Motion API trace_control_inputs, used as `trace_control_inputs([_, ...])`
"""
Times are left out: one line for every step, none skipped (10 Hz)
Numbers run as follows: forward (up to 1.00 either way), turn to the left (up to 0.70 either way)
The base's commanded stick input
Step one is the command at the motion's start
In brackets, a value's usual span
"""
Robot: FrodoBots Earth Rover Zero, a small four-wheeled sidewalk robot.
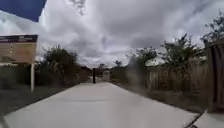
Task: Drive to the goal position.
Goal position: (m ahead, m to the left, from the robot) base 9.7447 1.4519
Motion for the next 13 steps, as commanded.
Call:
trace_control_inputs([0.69, 0.14])
trace_control_inputs([0.69, 0.14])
trace_control_inputs([0.69, 0.12])
trace_control_inputs([0.69, 0.01])
trace_control_inputs([0.69, 0.01])
trace_control_inputs([0.69, 0.01])
trace_control_inputs([0.69, 0.01])
trace_control_inputs([0.69, 0.01])
trace_control_inputs([0.69, 0.01])
trace_control_inputs([0.69, 0.01])
trace_control_inputs([0.69, 0.01])
trace_control_inputs([0.69, 0.01])
trace_control_inputs([0.69, 0.01])
